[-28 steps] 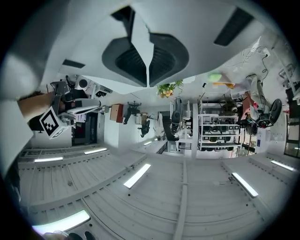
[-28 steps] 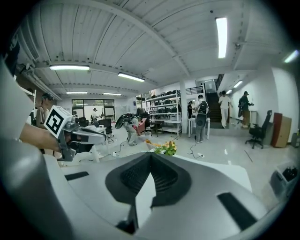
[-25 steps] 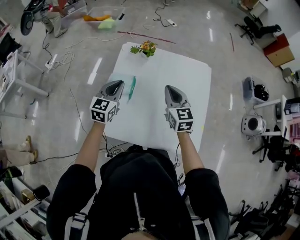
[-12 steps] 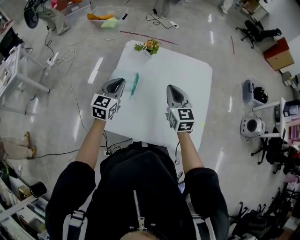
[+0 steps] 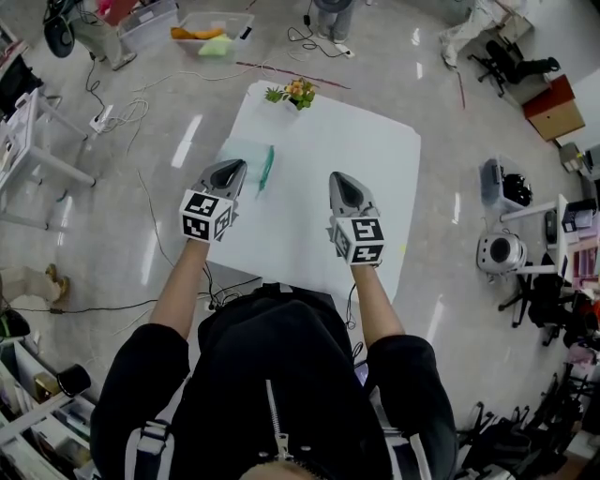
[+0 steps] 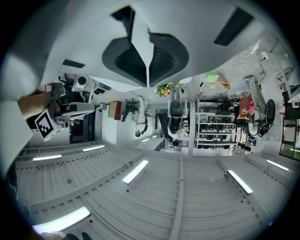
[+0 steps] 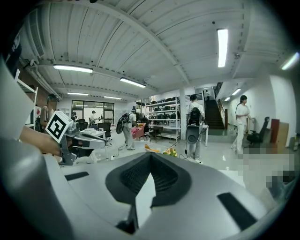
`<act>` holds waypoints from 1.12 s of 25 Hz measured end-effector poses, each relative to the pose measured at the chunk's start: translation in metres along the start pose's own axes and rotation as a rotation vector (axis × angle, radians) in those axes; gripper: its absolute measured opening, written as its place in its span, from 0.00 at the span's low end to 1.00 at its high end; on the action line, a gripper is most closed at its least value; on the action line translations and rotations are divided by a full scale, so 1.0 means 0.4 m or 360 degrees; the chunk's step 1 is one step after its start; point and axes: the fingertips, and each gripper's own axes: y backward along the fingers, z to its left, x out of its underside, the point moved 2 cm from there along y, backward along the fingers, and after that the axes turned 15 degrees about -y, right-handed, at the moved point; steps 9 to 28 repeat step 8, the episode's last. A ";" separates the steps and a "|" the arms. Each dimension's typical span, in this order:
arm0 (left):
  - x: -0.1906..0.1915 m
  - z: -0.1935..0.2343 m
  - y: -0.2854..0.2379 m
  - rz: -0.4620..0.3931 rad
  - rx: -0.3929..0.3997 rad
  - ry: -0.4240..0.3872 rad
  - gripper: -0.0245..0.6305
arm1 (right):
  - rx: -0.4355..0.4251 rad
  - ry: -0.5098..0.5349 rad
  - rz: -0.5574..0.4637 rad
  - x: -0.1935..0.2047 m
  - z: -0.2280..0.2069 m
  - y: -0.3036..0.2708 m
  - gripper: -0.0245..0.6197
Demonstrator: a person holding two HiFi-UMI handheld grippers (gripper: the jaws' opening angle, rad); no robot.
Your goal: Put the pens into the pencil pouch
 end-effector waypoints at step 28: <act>0.011 0.004 -0.005 0.0013 0.0003 0.0008 0.09 | 0.0008 -0.0010 0.0007 0.008 -0.005 -0.004 0.05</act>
